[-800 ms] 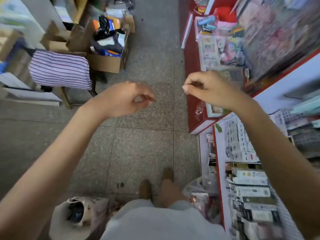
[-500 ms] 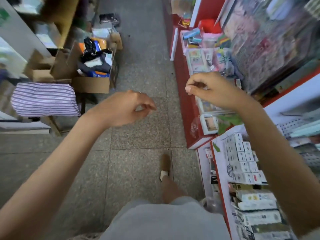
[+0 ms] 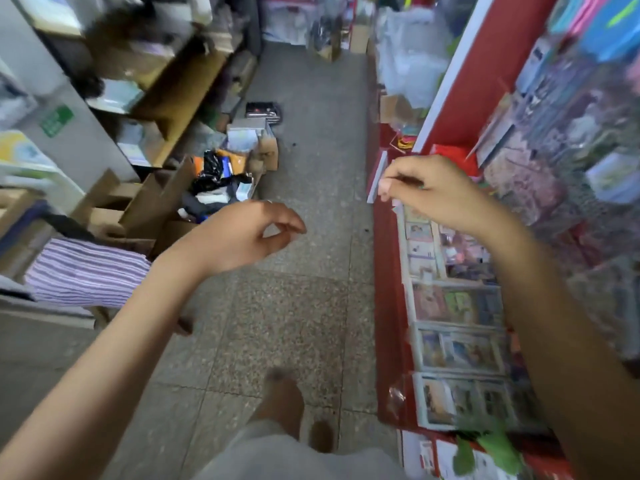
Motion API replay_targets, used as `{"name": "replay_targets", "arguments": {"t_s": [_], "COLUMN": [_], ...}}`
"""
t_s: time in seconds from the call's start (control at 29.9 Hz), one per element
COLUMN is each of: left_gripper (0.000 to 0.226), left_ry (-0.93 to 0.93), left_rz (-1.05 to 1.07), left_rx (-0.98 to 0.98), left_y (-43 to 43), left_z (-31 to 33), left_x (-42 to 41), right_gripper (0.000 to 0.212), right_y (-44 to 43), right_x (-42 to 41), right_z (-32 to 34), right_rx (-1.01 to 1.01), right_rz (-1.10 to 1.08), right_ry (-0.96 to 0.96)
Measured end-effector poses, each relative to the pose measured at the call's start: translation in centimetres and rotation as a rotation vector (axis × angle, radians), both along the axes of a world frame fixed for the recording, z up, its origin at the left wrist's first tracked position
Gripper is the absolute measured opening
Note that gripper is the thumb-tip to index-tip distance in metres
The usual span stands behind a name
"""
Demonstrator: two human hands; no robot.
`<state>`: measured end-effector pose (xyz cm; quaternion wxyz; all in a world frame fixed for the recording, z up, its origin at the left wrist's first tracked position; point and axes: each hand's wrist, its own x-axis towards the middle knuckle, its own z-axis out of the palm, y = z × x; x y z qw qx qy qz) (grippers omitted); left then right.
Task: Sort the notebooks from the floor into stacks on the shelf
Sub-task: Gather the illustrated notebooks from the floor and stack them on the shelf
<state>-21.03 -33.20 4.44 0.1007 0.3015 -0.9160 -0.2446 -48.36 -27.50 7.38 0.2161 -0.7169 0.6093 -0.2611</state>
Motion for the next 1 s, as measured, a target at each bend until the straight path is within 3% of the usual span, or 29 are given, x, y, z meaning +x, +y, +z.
{"name": "replay_targets", "arguments": {"t_s": [0.27,0.47,0.74,1.0], "left_gripper": [0.02,0.018,0.02,0.019], "left_ry": [0.024,0.051,0.099,0.149], "left_rz": [0.079,0.02,-0.057,0.033], "left_rx": [0.02,-0.015,0.052,0.068], "left_y": [-17.8,-31.0,-46.3,-62.0], "left_z": [-0.4,-0.8,-1.8,-2.8], "left_x": [-1.5,-5.6,-14.2,-24.2], "right_gripper": [0.015,0.014,0.015,0.016], "right_y": [-19.3,-31.1,-46.1,-62.1], "right_x": [-1.7,-4.3,-12.3,-22.9], "right_z": [-1.3,-1.0,-1.9,-3.6], "right_rx": [-0.022,0.009,0.001,0.009], "right_rz": [0.037,0.027,-0.043,-0.004], "right_ry": [-0.098,-0.082,-0.11,-0.104]}}
